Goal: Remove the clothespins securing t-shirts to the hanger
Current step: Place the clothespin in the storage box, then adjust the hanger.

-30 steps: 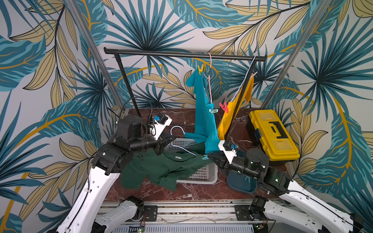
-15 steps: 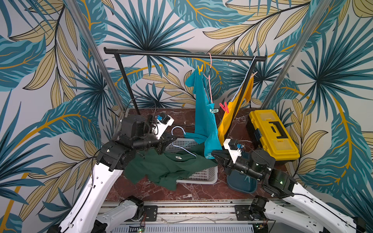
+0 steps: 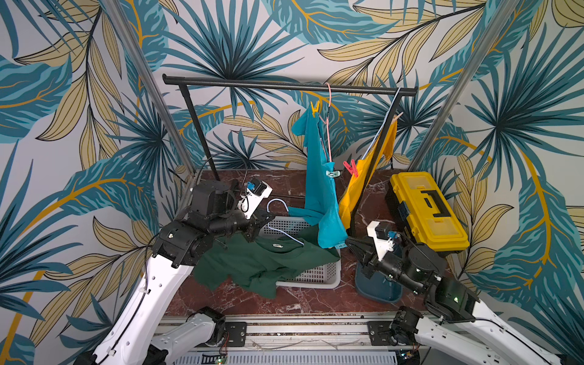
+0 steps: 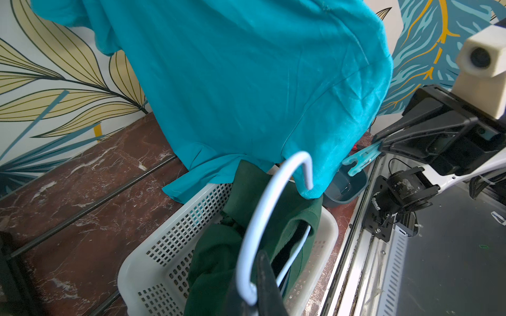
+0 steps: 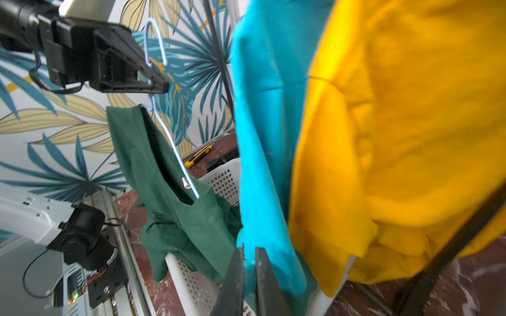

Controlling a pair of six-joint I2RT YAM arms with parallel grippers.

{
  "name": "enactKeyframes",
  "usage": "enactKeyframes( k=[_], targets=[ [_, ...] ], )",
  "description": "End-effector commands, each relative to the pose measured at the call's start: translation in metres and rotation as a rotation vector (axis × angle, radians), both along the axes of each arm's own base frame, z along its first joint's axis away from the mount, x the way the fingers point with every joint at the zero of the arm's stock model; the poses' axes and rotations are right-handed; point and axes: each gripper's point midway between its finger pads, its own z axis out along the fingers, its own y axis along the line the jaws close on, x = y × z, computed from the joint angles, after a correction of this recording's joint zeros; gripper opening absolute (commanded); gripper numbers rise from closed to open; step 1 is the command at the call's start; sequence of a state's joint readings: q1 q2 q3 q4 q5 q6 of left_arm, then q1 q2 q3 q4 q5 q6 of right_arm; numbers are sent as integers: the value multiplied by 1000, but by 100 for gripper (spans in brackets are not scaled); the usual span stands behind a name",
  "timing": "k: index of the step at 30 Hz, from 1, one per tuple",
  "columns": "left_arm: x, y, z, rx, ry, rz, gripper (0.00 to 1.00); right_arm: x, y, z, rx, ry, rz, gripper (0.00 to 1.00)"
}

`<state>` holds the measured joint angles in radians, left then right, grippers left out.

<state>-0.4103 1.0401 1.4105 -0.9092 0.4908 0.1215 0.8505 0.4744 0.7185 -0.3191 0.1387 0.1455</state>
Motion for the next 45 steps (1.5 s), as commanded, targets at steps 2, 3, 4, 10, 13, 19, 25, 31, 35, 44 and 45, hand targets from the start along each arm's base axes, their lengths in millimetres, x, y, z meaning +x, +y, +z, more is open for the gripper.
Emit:
enactKeyframes(
  k=[2,3,4,10,13,19,25,31,35,44,45],
  targets=[
    [6,3,2,19,-36,12,0,11,-77,-41,27,129,-395,12],
    [7,2,2,20,-33,12,0,11,-93,-45,45,146,-472,13],
    [7,1,2,18,-34,8,0,11,-107,-49,59,161,-549,13],
    [8,-3,3,10,-26,-14,0,12,-157,-70,-47,245,-892,17],
    [6,-3,3,8,-27,-20,0,21,-152,-80,-154,294,-949,21],
    [4,-2,6,9,-45,-25,0,39,-136,-109,-271,347,-1033,38],
    [0,-1,12,2,-70,-28,0,35,-146,-112,-209,336,-1098,71],
    [-2,5,21,-7,-109,2,0,31,-134,-87,-26,331,-943,79],
    [-2,8,27,-14,-130,24,0,32,-116,-63,61,313,-801,79],
    [-3,13,47,-50,-151,62,0,31,-60,31,66,194,-455,79],
    [-4,13,48,-54,-151,64,0,30,-56,45,79,169,-421,79]
  ],
)
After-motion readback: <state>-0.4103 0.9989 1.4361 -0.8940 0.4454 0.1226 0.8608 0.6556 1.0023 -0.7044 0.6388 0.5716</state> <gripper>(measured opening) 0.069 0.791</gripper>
